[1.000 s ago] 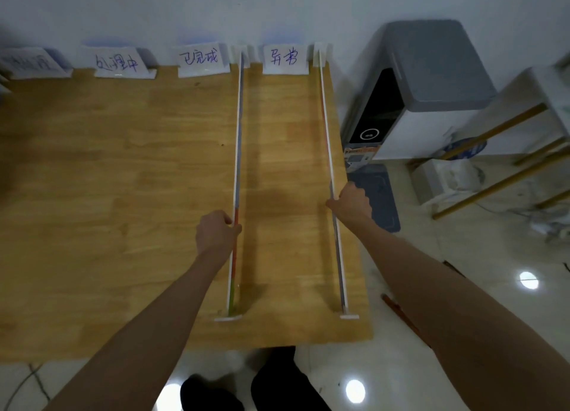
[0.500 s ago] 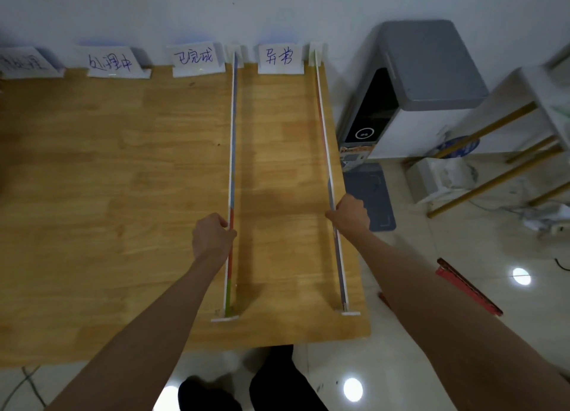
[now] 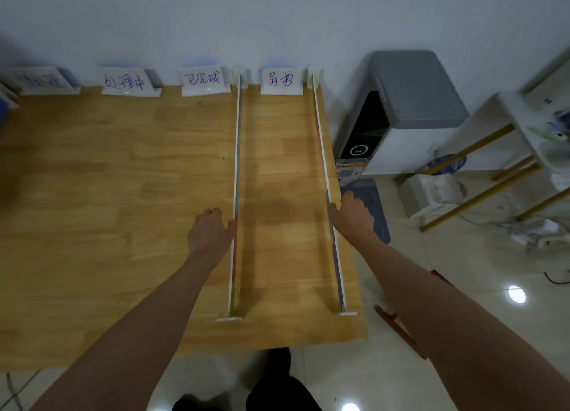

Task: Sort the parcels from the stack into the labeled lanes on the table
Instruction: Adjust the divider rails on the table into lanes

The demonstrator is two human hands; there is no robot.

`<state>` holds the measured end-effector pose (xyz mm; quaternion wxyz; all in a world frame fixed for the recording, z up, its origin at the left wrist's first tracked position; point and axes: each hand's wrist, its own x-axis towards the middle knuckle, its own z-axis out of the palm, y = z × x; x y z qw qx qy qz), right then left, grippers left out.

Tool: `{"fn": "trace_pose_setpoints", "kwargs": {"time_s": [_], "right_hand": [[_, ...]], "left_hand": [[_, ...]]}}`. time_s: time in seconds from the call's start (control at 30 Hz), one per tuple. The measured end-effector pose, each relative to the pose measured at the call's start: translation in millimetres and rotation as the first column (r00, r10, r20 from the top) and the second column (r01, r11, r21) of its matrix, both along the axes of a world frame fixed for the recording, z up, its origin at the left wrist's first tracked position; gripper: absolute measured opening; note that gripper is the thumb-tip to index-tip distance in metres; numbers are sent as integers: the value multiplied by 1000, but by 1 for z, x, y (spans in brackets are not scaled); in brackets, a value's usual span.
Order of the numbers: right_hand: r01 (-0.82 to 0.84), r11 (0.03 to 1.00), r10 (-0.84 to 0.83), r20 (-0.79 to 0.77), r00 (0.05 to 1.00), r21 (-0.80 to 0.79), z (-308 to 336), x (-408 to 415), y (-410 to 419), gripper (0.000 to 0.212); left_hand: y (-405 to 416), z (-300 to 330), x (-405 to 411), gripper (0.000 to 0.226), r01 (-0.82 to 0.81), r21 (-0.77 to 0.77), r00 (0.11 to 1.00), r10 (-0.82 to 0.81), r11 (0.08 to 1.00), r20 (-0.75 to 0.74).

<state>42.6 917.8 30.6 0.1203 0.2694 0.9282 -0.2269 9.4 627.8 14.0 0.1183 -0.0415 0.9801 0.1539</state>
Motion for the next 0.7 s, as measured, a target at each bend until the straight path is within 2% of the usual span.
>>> {"fn": "trace_pose_setpoints", "kwargs": {"time_s": [0.13,0.23,0.43,0.7], "right_hand": [[-120,978,152,-192,970,170,49,-9,-21,37],[-195,933,279,-270,921,302,82,-12,-48,41],[-337,837,484,-297,823,431,113,-3,-133,48],[-453,791,583,-280,763,411,124,25,-286,50]], "left_hand": [[-18,49,-15,46,201,-190,955,-236,961,-179],[-45,83,-19,51,258,-305,904,-340,917,-259],[-124,122,7,55,182,-368,921,-290,912,-262],[-273,133,78,53,40,-359,952,-145,933,-271]]}}
